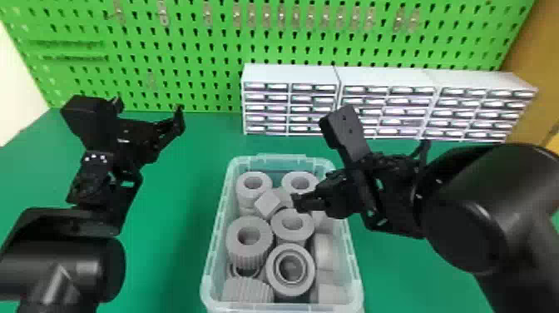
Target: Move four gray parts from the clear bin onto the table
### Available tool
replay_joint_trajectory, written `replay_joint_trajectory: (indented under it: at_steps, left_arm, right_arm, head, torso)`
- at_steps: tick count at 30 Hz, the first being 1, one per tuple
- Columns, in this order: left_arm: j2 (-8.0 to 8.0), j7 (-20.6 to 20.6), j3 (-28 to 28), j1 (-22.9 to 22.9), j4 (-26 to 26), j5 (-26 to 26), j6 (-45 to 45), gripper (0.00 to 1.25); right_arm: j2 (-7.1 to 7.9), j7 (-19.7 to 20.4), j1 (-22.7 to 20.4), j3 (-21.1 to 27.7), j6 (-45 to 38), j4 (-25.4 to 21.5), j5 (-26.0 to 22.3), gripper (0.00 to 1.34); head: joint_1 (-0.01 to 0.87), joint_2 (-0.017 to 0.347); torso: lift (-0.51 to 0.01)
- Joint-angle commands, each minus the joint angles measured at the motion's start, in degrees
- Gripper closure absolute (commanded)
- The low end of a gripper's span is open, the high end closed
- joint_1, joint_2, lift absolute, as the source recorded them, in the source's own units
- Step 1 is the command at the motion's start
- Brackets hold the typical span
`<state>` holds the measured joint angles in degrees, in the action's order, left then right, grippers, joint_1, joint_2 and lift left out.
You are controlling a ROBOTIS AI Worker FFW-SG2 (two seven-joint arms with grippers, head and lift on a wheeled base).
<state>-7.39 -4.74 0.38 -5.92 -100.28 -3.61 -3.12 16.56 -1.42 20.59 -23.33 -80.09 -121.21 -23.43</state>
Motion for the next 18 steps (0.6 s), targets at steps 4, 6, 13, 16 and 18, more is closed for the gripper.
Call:
replay_joint_trajectory:
  at_steps: [4, 6, 13, 16, 18]
  left_arm:
    - [0.1, 0.0, -0.03, -0.41, 0.0, 0.09, -0.05, 0.09]
    - [0.1, 0.0, -0.03, -0.41, 0.0, 0.09, -0.05, 0.09]
    - [0.18, 0.26, -0.21, -0.76, 0.0, 0.44, -0.22, 0.09]
    - [0.18, 0.26, -0.3, -0.94, 0.0, 0.53, -0.31, 0.09]
    - [0.18, 0.26, -0.3, -0.94, 0.0, 0.53, -0.31, 0.09]
  right_arm:
    - [-0.83, -3.32, 3.76, -2.51, -4.19, 3.09, -0.04, 0.37]
    - [-0.83, -3.67, 4.55, -3.21, -4.98, 3.62, -0.04, 0.37]
    - [-0.91, -6.66, 7.01, -5.67, -6.65, 6.69, 0.05, 0.37]
    - [-0.56, -8.33, 8.77, -7.96, -7.27, 7.83, 0.23, 0.38]
    - [-0.3, -9.21, 9.64, -9.01, -7.36, 8.27, 0.31, 0.38]
  head:
    - [0.686, 0.026]
    - [0.686, 0.026]
    - [0.686, 0.026]
    - [0.686, 0.026]
    - [0.686, 0.026]
  torso:
    - [-0.05]
    - [-0.05]
    - [-0.05]
    - [-0.05]
    - [-0.05]
